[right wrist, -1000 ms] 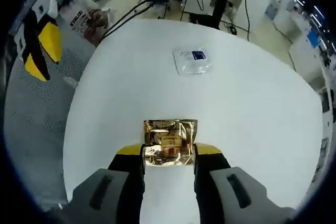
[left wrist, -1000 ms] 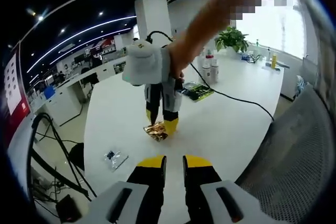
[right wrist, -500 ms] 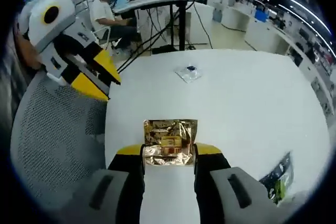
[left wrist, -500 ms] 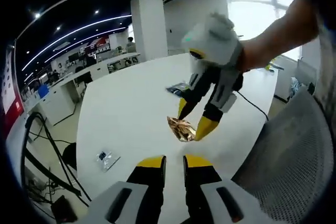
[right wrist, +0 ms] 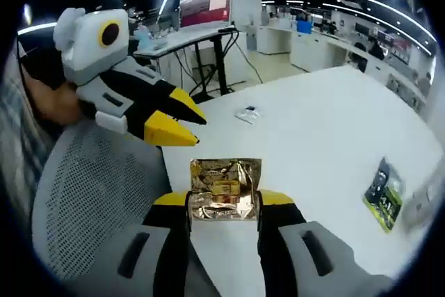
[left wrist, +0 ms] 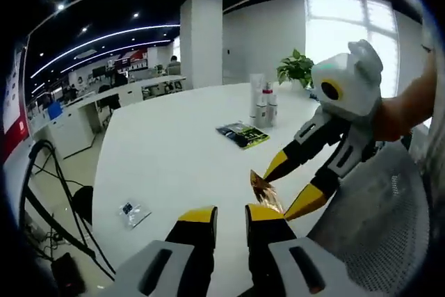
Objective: Arrange the skincare products in the storage area until every visible bottle or jar stands upright without overlapping.
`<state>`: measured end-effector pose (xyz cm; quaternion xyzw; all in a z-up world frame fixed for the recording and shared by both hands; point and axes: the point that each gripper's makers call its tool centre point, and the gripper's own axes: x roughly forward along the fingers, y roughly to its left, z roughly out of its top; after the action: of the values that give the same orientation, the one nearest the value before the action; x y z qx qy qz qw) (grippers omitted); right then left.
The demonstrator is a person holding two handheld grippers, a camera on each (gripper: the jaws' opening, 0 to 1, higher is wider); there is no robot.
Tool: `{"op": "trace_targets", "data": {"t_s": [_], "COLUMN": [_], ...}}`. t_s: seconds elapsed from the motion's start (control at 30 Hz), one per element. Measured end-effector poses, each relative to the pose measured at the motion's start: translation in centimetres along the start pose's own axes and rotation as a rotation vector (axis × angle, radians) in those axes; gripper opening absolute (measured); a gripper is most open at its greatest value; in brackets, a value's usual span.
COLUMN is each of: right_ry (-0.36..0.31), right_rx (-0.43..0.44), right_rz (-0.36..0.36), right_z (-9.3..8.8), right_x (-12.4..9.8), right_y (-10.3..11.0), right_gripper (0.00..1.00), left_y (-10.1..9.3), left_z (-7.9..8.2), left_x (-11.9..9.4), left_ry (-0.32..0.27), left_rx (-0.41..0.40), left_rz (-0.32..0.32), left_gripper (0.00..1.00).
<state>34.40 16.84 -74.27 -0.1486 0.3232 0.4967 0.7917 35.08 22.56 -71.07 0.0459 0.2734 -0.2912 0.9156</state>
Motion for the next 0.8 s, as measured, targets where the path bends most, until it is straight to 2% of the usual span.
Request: {"op": "trace_targets", "data": {"t_s": [0.07, 0.13, 0.27, 0.8], "right_ry": [0.058, 0.064, 0.035, -0.069], "right_rx": [-0.060, -0.046, -0.017, -0.028], "right_rz": [-0.012, -0.016, -0.036, -0.101], "right_z": [-1.6, -2.1, -1.5, 0.0], "right_x": [0.3, 0.4, -0.1, -0.6], "right_y": [-0.1, -0.2, -0.4, 0.0], "right_gripper": [0.34, 0.34, 0.34, 0.34], "left_y": [-0.3, -0.6, -0.4, -1.0], "left_z": [-0.3, -0.5, -0.7, -0.9], "left_x": [0.1, 0.2, 0.2, 0.4], "left_ry": [0.013, 0.023, 0.036, 0.050], "left_rx": [0.014, 0.036, 0.029, 0.020], "left_rz": [-0.004, -0.009, -0.005, -0.029], "left_gripper": [0.16, 0.16, 0.16, 0.17]}}
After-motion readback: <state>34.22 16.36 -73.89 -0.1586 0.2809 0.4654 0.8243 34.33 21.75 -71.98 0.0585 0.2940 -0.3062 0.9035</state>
